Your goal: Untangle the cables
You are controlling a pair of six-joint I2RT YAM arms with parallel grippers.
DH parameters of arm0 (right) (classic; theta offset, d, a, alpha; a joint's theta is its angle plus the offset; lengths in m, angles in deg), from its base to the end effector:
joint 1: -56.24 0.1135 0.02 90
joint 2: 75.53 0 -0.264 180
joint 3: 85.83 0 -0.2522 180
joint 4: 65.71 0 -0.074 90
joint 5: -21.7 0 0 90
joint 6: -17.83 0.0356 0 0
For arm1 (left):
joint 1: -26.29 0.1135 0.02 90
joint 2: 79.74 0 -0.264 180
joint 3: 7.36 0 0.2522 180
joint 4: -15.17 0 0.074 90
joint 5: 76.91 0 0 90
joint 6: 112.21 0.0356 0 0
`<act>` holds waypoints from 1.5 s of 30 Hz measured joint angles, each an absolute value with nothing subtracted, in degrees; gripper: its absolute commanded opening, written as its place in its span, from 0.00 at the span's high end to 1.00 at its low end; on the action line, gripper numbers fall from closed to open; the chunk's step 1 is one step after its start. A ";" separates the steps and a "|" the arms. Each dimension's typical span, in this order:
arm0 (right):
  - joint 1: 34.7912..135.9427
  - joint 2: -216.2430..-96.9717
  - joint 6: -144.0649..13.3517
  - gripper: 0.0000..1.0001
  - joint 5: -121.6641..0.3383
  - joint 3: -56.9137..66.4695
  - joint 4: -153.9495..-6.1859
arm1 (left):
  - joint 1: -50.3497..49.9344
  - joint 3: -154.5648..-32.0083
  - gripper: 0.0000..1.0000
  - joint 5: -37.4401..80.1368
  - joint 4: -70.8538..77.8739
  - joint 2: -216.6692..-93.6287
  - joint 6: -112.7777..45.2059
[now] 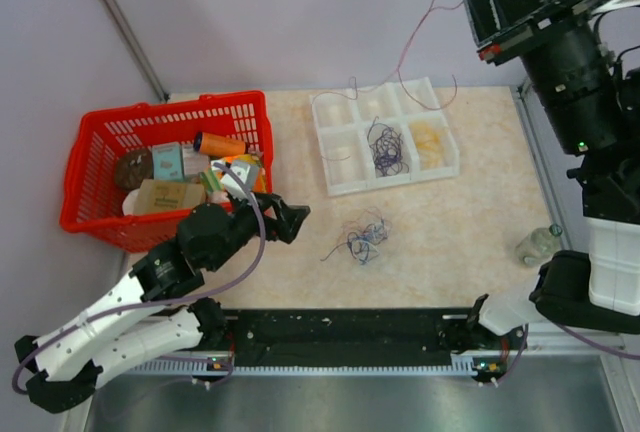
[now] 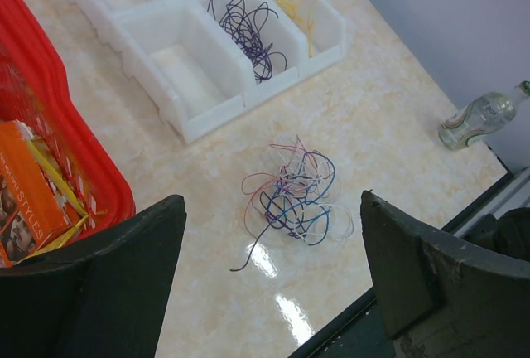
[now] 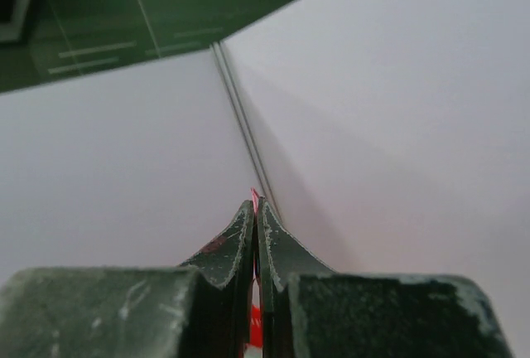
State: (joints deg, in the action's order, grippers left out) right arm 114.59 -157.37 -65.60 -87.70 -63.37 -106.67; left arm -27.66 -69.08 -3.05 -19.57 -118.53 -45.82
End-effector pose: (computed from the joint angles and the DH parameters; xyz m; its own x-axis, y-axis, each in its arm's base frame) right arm 0.0800 0.1072 0.6805 0.2216 0.5651 -0.7947 -0.6896 0.6670 0.2821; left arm 0.0977 -0.1174 0.3550 -0.3573 -0.1629 -0.9197 0.5167 0.7858 -0.3399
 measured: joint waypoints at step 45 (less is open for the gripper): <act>74.24 -155.40 -41.15 0.97 -85.21 21.41 -119.68 | -27.47 -80.86 0.14 1.69 -29.44 -127.64 -44.80</act>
State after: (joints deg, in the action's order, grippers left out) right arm 74.24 -155.40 -41.15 -85.21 21.41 -119.68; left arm -27.47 -80.86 1.69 -29.44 -127.64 -44.80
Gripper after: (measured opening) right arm 0.006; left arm 0.863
